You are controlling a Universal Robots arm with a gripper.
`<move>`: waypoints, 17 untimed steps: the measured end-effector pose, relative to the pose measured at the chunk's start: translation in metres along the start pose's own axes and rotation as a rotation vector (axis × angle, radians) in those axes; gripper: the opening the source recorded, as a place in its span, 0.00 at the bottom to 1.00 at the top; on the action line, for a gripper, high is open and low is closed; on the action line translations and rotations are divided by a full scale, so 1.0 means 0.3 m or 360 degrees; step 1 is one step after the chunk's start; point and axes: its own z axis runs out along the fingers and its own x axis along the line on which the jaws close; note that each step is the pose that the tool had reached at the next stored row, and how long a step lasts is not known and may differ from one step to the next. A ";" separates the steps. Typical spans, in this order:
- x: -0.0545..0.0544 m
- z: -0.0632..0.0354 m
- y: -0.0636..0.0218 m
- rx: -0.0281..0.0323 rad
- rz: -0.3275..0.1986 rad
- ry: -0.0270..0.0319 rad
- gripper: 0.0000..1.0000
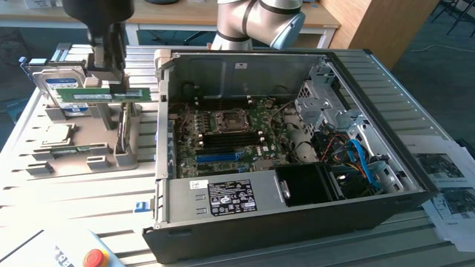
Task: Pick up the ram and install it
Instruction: 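Pick up the ram and move it above insertion slot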
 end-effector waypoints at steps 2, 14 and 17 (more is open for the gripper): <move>0.001 -0.002 -0.026 -0.00014 0.0000 -0.00001 0.12; 0.005 -0.013 -0.176 -0.00096 0.0000 0.00001 0.12; 0.007 -0.015 -0.215 -0.00117 0.0000 0.00001 0.12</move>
